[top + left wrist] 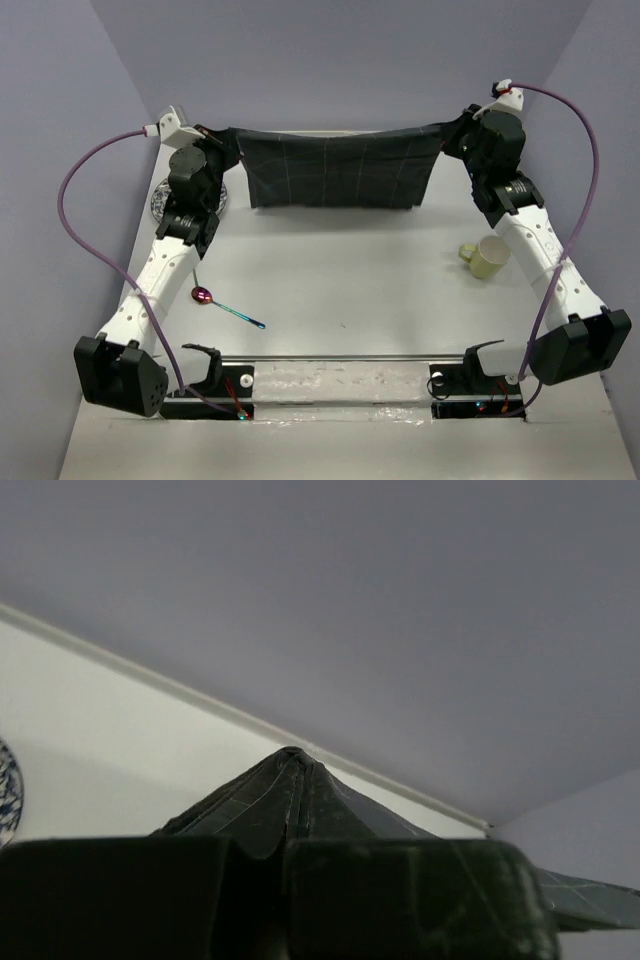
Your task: Set the dinner table for one person
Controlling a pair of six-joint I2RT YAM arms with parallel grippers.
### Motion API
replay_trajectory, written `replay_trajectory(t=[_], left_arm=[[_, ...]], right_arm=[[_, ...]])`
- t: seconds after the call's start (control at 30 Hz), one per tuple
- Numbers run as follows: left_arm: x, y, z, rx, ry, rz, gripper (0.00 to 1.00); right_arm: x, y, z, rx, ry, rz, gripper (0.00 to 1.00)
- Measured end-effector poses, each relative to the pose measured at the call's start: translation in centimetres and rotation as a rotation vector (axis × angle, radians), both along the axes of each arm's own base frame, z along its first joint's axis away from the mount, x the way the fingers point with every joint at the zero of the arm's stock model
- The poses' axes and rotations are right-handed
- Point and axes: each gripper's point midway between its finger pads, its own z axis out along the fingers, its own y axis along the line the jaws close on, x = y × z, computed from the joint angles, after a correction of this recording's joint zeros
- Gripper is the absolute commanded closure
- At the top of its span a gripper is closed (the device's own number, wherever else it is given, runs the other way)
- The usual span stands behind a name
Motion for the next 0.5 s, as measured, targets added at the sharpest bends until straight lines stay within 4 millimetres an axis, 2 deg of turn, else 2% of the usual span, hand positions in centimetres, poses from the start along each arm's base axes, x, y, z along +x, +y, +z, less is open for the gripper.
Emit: replay_trajectory(t=[0.07, 0.1, 0.13, 0.2, 0.27, 0.3, 0.4, 0.43, 0.47, 0.5], left_arm=[[-0.8, 0.0, 2.9, -0.027, -0.076, -0.022, 1.00], [-1.3, 0.2, 3.7, -0.035, -0.097, -0.028, 1.00], [-1.8, 0.4, 4.4, -0.047, -0.125, -0.037, 1.00], [-2.7, 0.9, 4.3, -0.064, -0.150, -0.041, 1.00], [-3.4, 1.2, 2.3, -0.075, -0.139, -0.049, 1.00], [-3.6, 1.3, 0.7, -0.075, -0.116, -0.052, 1.00], [-4.0, 1.3, -6.8, -0.079, 0.013, -0.058, 1.00], [-4.3, 1.3, -10.7, -0.081, 0.085, -0.059, 1.00], [-4.7, 1.3, -13.3, -0.087, 0.134, -0.060, 1.00], [-5.3, 1.3, -16.0, -0.086, 0.191, -0.061, 1.00]], right_arm=[[-0.1, -0.4, 2.3, 0.008, -0.051, 0.000, 1.00], [-0.7, -0.4, 3.7, 0.018, -0.088, 0.008, 1.00], [-1.1, -0.4, 4.3, 0.022, -0.102, 0.011, 1.00], [-2.3, -0.2, 5.4, 0.036, -0.152, 0.035, 1.00], [-2.9, 0.0, 4.6, 0.038, -0.157, 0.052, 1.00], [-3.0, 0.1, 3.5, 0.041, -0.155, 0.058, 1.00], [-2.7, 0.5, -4.3, 0.035, -0.031, 0.074, 1.00], [-2.8, 0.5, -7.1, 0.035, 0.024, 0.075, 1.00], [-3.3, 0.7, -12.1, 0.037, 0.126, 0.081, 1.00], [-3.8, 0.6, -15.1, 0.033, 0.193, 0.081, 1.00]])
